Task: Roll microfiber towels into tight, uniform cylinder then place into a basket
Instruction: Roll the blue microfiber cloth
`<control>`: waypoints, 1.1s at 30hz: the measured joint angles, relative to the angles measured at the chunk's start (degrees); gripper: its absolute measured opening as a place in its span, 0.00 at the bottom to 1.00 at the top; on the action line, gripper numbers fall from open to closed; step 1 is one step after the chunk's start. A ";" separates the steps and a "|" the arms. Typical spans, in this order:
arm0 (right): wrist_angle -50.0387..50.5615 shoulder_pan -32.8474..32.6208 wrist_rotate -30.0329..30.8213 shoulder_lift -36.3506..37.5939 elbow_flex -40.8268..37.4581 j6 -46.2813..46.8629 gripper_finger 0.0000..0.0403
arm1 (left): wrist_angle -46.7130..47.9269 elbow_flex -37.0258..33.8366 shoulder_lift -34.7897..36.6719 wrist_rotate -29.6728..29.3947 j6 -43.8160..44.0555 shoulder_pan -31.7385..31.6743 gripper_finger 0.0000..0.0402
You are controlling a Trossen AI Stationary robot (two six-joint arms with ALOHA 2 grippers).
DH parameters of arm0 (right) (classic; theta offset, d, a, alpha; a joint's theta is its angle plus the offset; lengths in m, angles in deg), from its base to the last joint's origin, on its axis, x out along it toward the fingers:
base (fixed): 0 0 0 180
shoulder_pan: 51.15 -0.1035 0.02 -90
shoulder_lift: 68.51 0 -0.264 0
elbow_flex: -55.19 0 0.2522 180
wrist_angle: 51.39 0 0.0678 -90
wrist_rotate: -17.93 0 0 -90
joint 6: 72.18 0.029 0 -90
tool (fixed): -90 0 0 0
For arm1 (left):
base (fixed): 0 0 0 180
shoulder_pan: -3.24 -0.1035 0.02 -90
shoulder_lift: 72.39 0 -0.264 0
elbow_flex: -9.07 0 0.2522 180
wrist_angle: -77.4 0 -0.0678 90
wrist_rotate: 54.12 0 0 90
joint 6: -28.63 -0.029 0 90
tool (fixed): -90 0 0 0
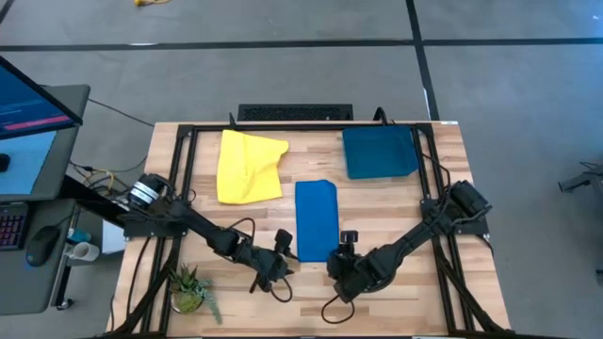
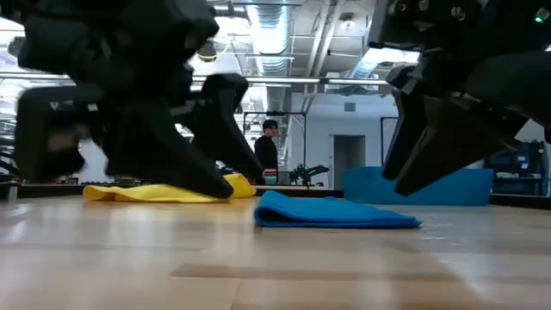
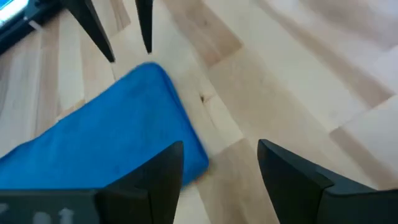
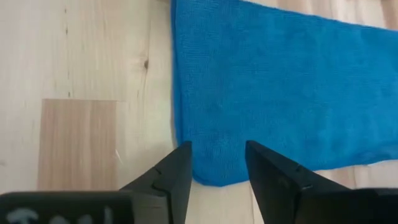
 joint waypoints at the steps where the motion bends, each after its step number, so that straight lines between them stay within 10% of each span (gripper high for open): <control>1: 0.01 0.17 -0.32 0.00 0.00 -0.28 0.43 | -0.46 0.23 -0.61 -0.03 -0.17 -0.29 0.48; 33: -5.47 3.90 -10.80 0.02 -3.76 -1.50 0.40 | -0.05 1.77 -5.21 6.77 6.54 -8.68 0.45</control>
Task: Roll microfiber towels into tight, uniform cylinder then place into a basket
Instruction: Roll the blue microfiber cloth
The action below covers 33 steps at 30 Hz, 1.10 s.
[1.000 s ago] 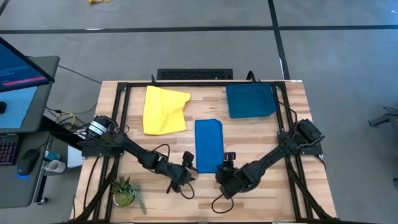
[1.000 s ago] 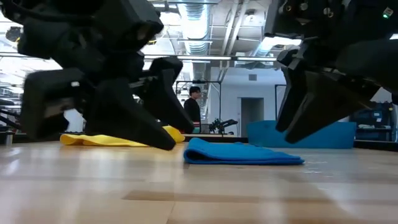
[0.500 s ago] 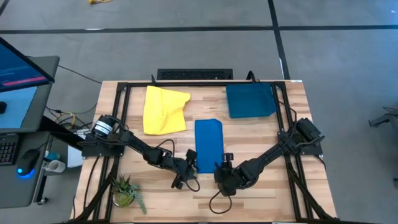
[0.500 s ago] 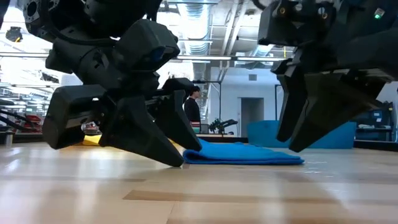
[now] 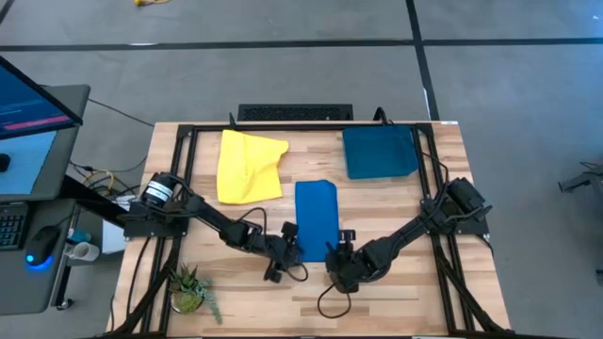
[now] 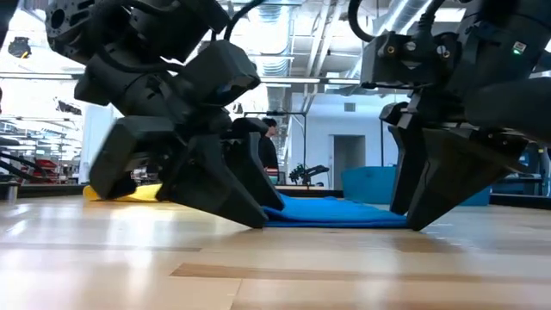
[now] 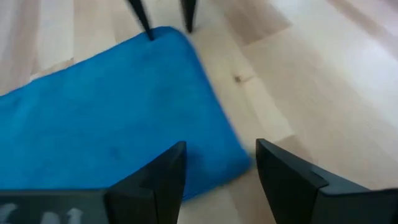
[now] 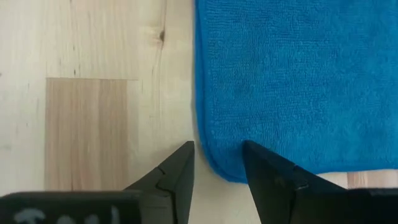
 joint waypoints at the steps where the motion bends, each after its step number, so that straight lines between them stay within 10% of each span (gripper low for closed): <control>1: 0.00 0.15 -0.18 0.00 0.00 0.13 0.39 | -0.15 -0.02 -0.02 -0.33 0.03 -0.09 0.45; 16: -0.54 0.73 -1.40 0.02 -0.04 0.60 0.08 | -0.28 -0.24 -0.22 0.87 0.30 1.18 0.03; 33: -0.87 -3.71 -1.27 0.02 6.22 0.60 0.02 | 4.36 -0.42 6.52 -12.14 -2.02 9.13 0.02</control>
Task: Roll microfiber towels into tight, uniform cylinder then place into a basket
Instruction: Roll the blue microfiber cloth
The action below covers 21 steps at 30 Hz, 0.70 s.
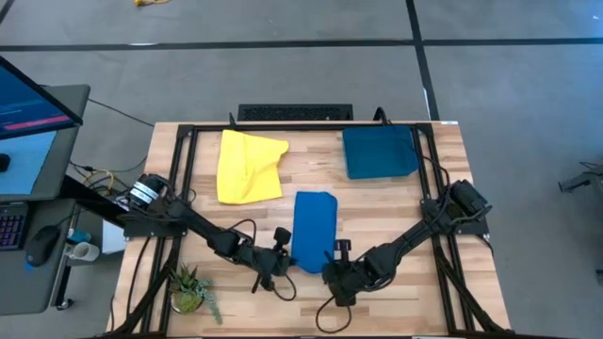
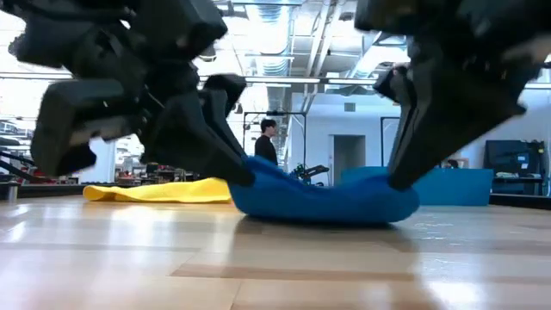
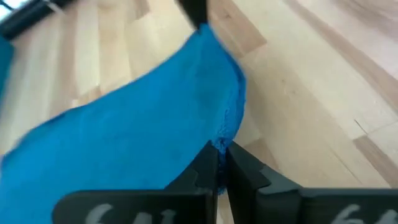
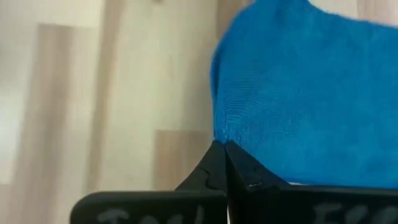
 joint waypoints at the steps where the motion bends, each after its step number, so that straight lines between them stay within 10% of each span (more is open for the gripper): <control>1: 0.36 -0.23 0.00 0.00 0.69 0.00 0.01 | 0.60 0.01 0.75 -1.19 -0.01 0.52 0.02; 21: 12.80 -1.06 10.78 0.00 11.86 0.27 0.01 | 10.36 0.17 12.34 -20.51 -0.37 6.47 0.01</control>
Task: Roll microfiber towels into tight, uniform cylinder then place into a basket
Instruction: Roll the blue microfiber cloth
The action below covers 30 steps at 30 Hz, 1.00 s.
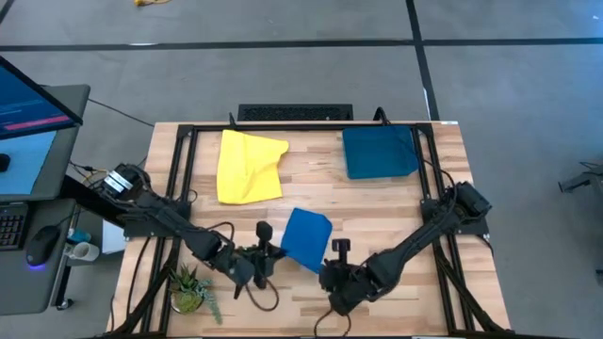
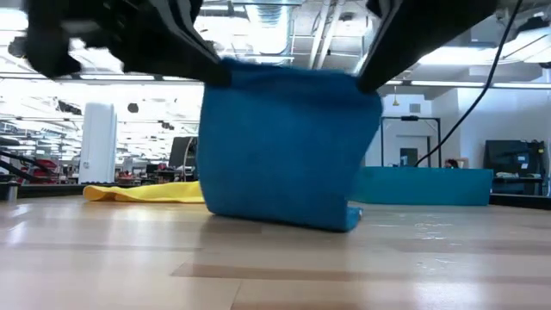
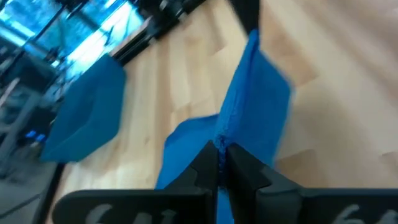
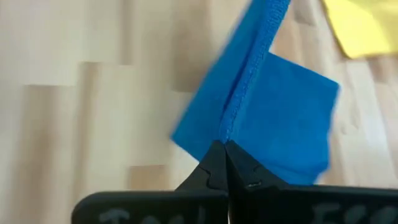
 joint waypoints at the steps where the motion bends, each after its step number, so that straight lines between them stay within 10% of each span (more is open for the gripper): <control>1: 0.85 0.84 0.05 0.00 -0.05 0.70 0.01 | 0.56 0.00 0.00 -0.73 0.89 -0.79 0.01; 30: 2.28 13.36 -7.27 0.03 -6.83 10.39 0.01 | 2.96 -0.04 -3.85 9.54 17.09 -16.37 0.02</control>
